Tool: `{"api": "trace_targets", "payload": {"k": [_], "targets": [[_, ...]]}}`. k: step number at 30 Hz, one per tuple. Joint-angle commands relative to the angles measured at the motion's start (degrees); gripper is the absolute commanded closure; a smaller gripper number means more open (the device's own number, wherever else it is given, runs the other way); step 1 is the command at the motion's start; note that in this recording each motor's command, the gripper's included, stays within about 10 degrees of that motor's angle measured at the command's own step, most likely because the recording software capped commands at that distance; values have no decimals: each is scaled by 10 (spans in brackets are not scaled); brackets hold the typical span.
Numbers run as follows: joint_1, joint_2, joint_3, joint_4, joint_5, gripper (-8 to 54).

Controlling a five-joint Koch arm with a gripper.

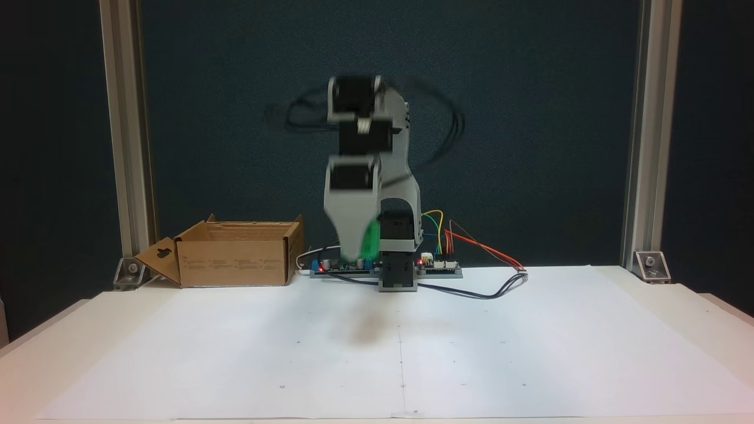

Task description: Grasp a green dice and put it in the bin.

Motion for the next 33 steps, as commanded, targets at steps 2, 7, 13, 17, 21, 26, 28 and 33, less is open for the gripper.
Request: {"api": "trace_targets", "payload": {"k": [2,7,13,17,21,26,28,33], "targets": [[-14,47,-78,66,23,336],[-7,62,-109,90,23,336],[74,78,-109,105,14,336],[221,84,-115,111,-40,336],[364,84,-130,107,-87,336],[578,48,-151,51,-163,336],[645,25,-170,47,-195,336],[825,-54,-206,-16,-237,336]]}}
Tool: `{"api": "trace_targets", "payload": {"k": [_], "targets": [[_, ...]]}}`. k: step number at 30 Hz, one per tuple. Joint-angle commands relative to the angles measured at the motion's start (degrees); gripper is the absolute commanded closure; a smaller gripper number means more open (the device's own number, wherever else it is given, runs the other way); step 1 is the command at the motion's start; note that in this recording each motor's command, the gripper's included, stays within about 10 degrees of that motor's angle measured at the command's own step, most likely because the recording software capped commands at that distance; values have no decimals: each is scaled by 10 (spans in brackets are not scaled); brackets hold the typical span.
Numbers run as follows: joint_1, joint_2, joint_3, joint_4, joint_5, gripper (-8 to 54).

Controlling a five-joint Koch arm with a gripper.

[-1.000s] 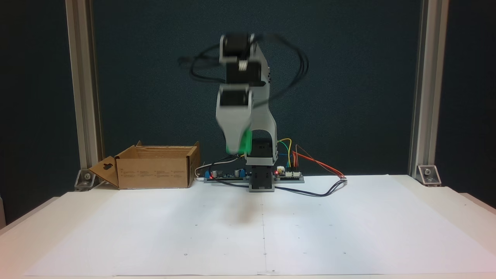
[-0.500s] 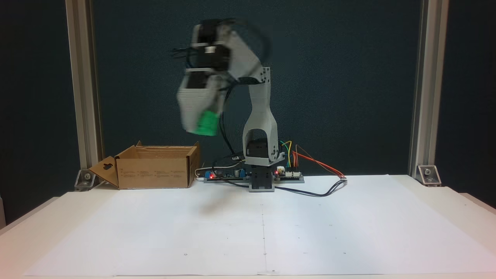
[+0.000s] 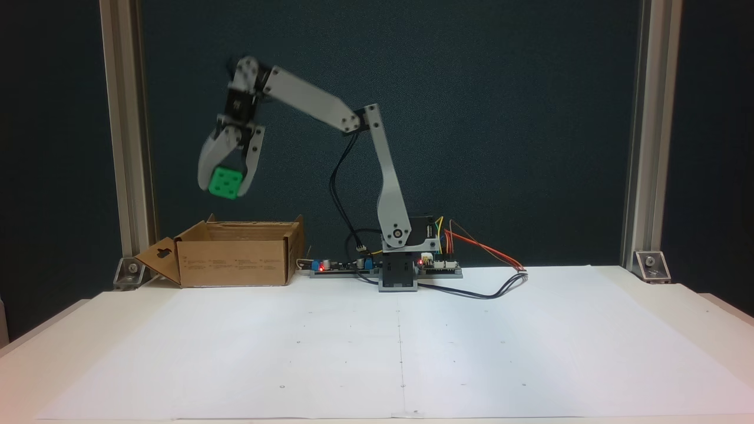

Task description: Grasp a green dice and put it in the bin.

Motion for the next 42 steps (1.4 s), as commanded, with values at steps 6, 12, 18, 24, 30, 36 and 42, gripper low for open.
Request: {"api": "trace_targets", "payload": {"k": [6,12,18,24,30,36,42], "targets": [[139,-67,-29,-61,-74,336],[177,-105,-29,-51,-83,336],[183,-118,-24,-8,-85,336],[182,-134,-6,-10,-84,129],[174,-139,-5,-18,-83,9],[93,-71,-8,-62,-5,9],[-91,46,-11,-60,150,18]]}}
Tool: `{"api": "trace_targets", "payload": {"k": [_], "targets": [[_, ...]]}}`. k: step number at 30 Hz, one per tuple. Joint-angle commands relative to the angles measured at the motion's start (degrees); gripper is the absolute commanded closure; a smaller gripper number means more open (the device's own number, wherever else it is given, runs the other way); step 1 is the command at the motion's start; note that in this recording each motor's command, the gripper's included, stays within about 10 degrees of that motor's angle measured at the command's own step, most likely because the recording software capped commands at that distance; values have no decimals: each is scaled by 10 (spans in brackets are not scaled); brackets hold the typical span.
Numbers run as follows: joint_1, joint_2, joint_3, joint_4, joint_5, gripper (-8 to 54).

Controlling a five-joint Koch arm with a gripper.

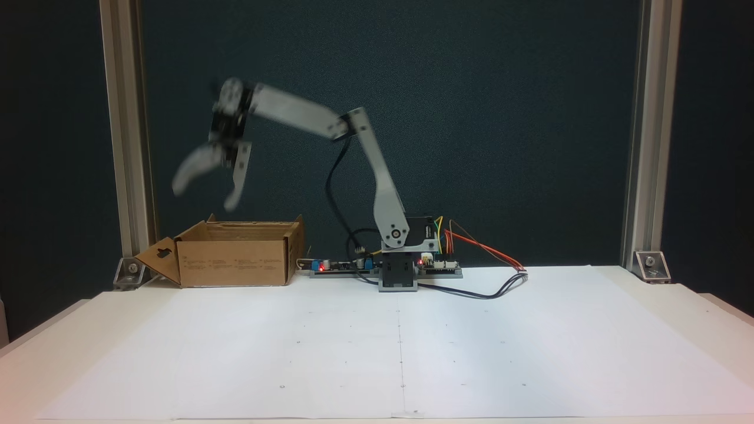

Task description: Grasp a green dice and put it in the bin.

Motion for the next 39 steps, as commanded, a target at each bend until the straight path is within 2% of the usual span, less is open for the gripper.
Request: {"api": "trace_targets", "payload": {"k": [1,7,11,19,27,39], "targets": [[-92,58,-18,0,95,21],[-338,116,-4,2,179,19],[-504,149,22,-2,182,18],[-802,240,207,-74,184,12],[-879,322,349,-250,183,12],[-875,545,708,-578,180,-3]]}}
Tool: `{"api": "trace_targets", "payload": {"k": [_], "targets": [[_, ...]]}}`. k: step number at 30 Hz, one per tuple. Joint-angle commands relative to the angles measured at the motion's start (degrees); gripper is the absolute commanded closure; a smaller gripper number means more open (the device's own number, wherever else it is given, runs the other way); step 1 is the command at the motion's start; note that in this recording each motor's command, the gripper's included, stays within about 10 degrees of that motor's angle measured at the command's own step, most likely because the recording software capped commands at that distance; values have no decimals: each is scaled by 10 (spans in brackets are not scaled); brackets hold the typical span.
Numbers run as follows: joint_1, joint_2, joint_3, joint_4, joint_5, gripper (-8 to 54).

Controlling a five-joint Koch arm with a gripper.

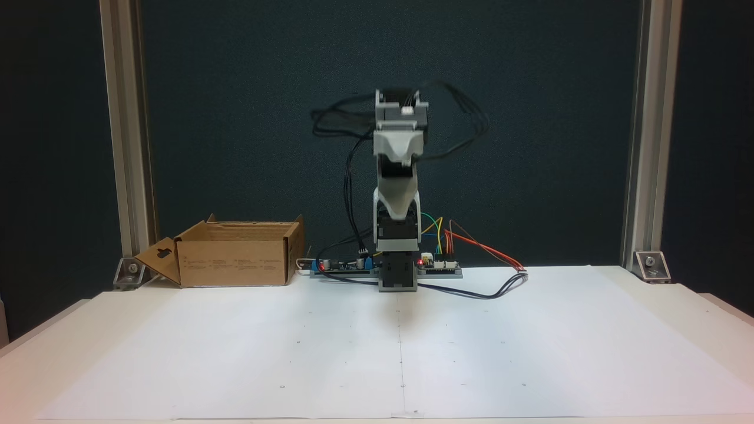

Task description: Grasp a green dice and put it in the bin.

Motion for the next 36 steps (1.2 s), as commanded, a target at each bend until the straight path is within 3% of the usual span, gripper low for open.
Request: {"api": "trace_targets", "payload": {"k": [1,6,36], "targets": [[2,42,27,-95,18,-3],[7,100,139,-220,20,-3],[19,100,551,-923,-32,12]]}}
